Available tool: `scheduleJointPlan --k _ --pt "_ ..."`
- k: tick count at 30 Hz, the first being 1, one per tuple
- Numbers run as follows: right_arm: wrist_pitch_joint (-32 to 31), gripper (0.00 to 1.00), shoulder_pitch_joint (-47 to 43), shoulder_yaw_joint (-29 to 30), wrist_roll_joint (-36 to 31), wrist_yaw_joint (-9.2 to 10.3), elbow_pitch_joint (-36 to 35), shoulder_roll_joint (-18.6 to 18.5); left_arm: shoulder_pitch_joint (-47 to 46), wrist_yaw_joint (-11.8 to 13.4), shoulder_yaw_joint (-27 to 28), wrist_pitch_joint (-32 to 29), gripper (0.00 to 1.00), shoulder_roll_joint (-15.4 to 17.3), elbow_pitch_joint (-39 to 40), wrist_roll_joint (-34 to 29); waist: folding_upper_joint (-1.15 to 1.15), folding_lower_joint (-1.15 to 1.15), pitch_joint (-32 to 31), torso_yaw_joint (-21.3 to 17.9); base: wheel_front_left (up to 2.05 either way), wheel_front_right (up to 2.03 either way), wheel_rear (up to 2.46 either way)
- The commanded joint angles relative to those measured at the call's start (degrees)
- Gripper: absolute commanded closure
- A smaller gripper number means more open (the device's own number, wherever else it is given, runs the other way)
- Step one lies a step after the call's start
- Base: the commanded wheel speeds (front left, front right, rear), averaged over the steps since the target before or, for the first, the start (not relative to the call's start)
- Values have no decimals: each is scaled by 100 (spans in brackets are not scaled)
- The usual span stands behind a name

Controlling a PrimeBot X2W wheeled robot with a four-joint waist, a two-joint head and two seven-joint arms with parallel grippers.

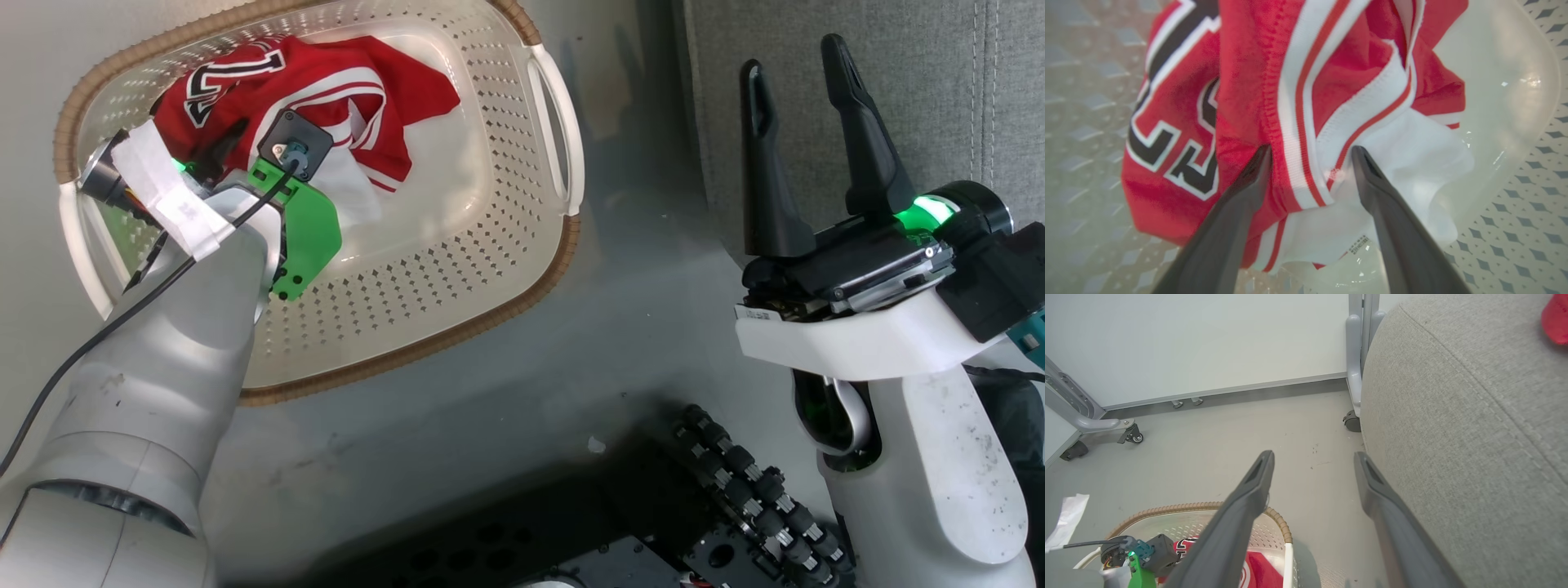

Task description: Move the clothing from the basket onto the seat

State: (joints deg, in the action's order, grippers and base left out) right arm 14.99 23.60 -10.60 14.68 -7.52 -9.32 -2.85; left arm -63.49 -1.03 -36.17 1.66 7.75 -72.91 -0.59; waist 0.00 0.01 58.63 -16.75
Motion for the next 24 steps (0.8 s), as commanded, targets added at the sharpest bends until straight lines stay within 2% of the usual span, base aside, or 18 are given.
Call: scheduleJointPlan --k 1,9,14,16,17,18,24 --pt "28 0 65 -29 57 6 -34 -6 -76 -35 -24 -77 0 63 -51 7 0 -1 43 -39 0 0 0" --pt "27 0 92 -105 100 6 -130 -6 -16 -120 -135 -404 0 220 -90 31 0 -1 240 -163 0 0 0" --pt "28 0 79 -98 56 6 -198 -6 -14 -87 -192 -643 0 229 -100 44 0 -1 310 -199 0 0 0" --pt "27 0 77 -103 34 6 -221 -6 -13 -83 -213 -723 57 223 -108 60 0 -1 324 -203 0 0 0" --pt "27 0 75 -106 33 6 -232 -6 -18 -84 -230 -716 74 219 -109 54 0 -1 326 -203 0 0 0" --pt "27 0 75 -110 19 6 -251 -6 -11 -90 -244 -808 100 208 -111 53 0 -1 325 -200 0 0 0" --pt "25 0 53 -88 -50 6 -302 -7 -22 -115 -361 -741 100 133 -102 52 0 -1 269 -141 0 0 0"
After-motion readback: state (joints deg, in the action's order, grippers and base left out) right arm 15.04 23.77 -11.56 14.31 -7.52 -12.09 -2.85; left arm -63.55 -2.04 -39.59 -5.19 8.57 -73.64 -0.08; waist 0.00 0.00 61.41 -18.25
